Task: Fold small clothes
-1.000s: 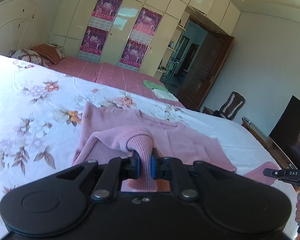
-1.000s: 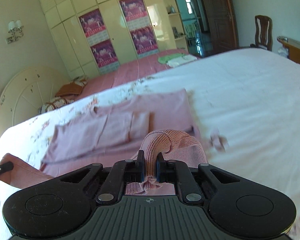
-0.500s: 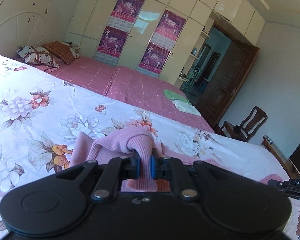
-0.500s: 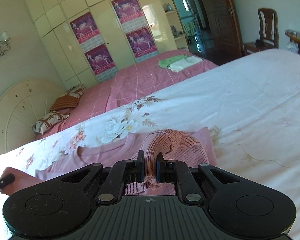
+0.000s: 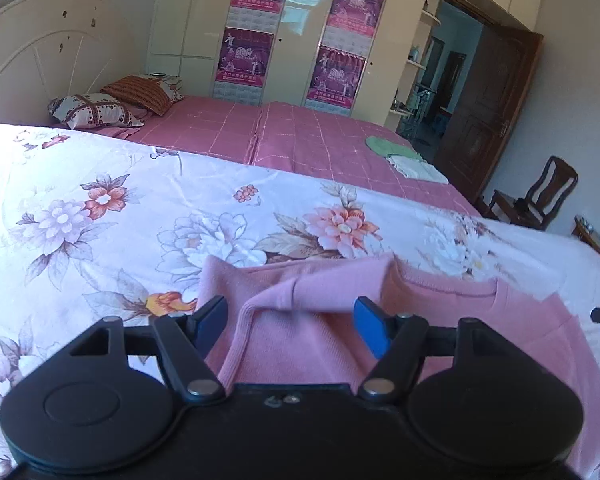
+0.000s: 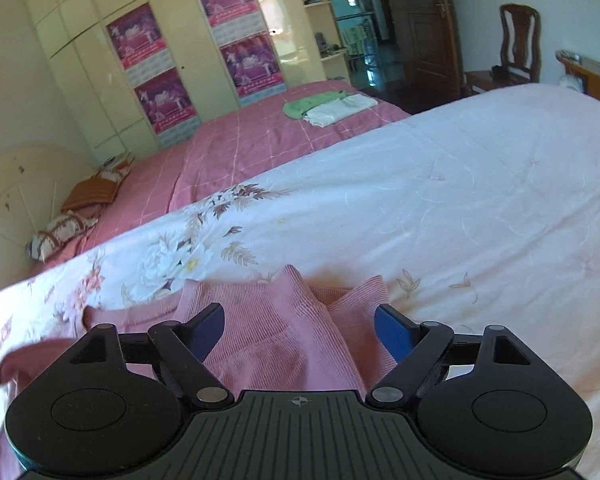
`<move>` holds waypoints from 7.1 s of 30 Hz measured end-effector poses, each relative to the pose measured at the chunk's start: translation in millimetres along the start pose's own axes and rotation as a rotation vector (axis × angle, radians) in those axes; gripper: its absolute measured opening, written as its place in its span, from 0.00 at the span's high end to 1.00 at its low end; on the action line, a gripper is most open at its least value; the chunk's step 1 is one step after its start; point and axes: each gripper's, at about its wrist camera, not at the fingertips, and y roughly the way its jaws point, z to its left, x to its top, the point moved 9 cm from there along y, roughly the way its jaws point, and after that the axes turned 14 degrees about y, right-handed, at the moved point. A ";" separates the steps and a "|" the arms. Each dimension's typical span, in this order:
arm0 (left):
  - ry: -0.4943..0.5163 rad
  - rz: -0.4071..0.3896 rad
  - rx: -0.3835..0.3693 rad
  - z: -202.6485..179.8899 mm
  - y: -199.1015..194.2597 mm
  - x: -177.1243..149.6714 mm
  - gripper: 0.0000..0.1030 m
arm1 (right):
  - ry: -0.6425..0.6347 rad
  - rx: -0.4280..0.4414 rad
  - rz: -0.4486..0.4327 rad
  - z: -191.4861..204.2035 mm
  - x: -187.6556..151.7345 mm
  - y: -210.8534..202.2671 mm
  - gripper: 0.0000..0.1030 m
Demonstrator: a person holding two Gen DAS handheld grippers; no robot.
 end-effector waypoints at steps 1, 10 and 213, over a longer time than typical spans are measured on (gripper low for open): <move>0.020 0.013 0.003 0.9 -1.4 -6.0 0.34 | -0.038 -0.021 0.003 -1.7 -5.9 0.4 0.20; 0.029 0.123 0.007 3.2 15.1 -41.6 0.95 | -0.147 -0.065 0.080 7.9 -36.8 39.6 0.66; -0.990 -0.173 -0.176 11.0 -30.7 -133.6 0.88 | -0.396 0.121 0.093 147.9 -173.0 27.4 0.49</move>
